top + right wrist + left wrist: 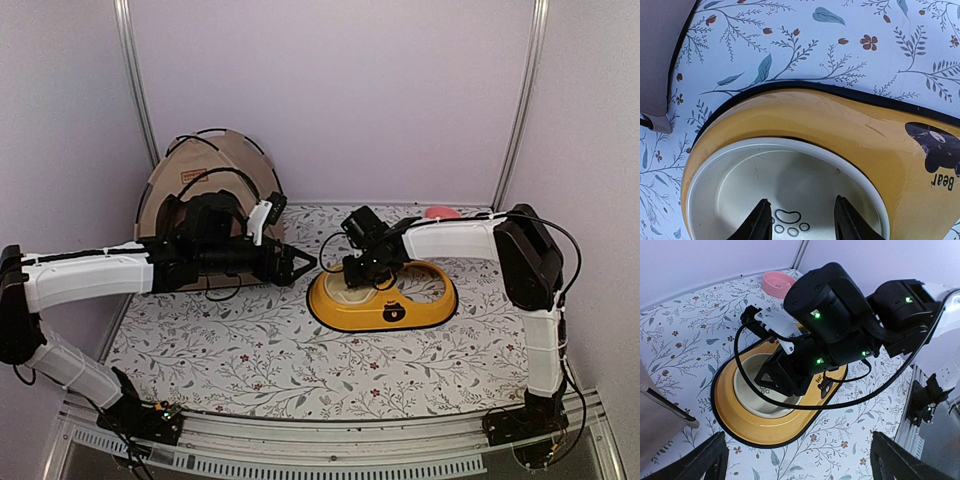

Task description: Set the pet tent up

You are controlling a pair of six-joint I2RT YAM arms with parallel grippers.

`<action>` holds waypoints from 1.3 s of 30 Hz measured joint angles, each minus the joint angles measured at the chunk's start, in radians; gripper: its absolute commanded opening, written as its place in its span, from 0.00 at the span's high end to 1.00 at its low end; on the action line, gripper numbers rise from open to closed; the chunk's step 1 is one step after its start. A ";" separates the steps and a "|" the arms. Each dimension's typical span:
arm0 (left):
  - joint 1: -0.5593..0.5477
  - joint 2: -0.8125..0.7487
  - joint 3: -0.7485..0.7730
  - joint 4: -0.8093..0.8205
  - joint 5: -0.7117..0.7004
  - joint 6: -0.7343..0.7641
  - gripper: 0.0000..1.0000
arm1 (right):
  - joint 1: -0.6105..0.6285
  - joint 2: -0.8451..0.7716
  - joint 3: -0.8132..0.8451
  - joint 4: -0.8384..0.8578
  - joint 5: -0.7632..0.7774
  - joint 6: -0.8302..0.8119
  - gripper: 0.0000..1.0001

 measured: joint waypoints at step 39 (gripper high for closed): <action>0.047 0.004 0.143 -0.126 -0.047 0.037 0.01 | -0.391 -0.213 0.038 0.038 0.016 -0.071 0.15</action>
